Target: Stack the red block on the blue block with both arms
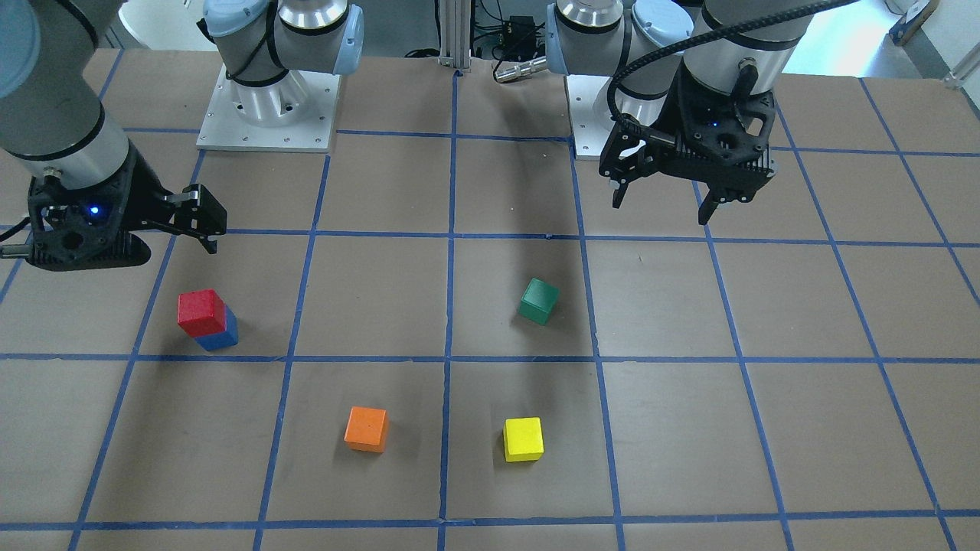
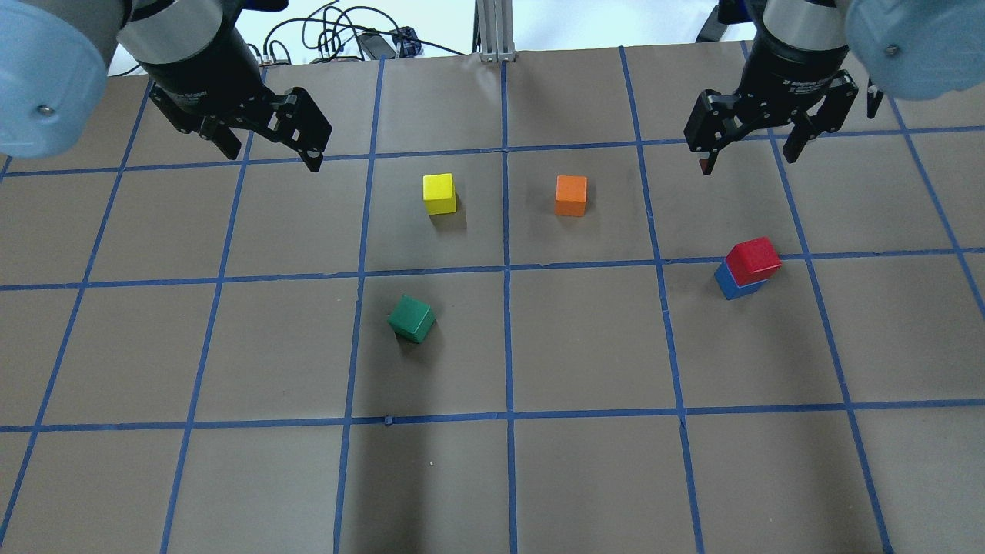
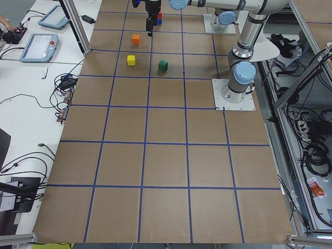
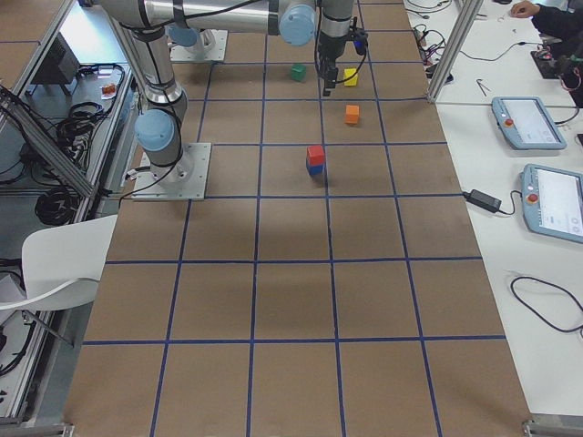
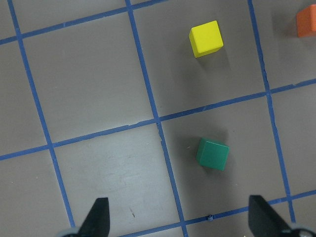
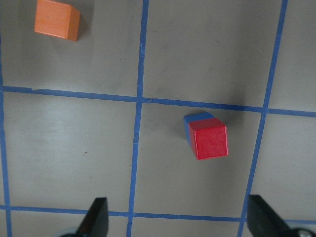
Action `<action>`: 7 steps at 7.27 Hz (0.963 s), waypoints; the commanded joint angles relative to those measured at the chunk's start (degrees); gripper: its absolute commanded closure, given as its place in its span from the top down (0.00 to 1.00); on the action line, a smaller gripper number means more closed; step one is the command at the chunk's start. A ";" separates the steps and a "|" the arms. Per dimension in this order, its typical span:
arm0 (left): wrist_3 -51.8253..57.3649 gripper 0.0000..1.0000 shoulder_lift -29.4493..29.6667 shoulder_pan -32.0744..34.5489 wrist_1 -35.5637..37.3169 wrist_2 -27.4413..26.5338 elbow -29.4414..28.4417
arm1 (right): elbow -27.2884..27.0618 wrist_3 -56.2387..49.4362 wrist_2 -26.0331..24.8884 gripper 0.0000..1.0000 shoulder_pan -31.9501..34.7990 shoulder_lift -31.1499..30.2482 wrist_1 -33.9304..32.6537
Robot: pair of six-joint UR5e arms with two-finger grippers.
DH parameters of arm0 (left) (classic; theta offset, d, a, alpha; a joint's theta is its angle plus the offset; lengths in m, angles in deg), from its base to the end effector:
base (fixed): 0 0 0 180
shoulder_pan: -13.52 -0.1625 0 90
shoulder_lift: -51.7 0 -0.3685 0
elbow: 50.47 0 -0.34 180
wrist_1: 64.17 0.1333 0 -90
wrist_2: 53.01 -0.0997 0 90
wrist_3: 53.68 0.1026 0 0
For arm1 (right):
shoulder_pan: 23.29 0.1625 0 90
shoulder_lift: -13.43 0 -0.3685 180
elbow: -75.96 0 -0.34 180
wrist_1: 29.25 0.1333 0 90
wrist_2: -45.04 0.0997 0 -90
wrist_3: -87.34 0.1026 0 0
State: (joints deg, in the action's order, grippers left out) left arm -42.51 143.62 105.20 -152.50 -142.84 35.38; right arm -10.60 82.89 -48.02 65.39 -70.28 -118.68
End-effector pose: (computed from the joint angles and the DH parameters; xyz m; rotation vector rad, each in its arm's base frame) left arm -0.1470 -0.4544 0.4484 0.3512 3.1174 -0.1068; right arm 0.1169 -0.4762 0.4037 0.0868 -3.0886 -0.0963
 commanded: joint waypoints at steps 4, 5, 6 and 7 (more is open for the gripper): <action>0.00 1.00 -0.07 0.00 0.00 0.00 0.02 | -0.11 3.13 0.07 1.00 4.75 -0.22 0.31; 0.00 1.00 -0.07 0.00 0.00 0.00 0.02 | -0.11 3.22 -0.01 1.00 4.75 -0.22 0.31; 0.00 1.00 -0.07 0.00 0.00 0.00 0.02 | -0.11 3.22 -0.19 1.00 4.75 -0.22 0.40; 0.00 1.00 -0.07 0.00 0.00 0.00 -0.07 | -0.28 3.13 -0.10 1.00 4.75 -0.74 0.31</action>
State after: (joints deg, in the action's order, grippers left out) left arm -42.51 143.55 105.19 -152.50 -142.84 35.38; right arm -10.76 86.08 -48.12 70.10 -70.65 -118.33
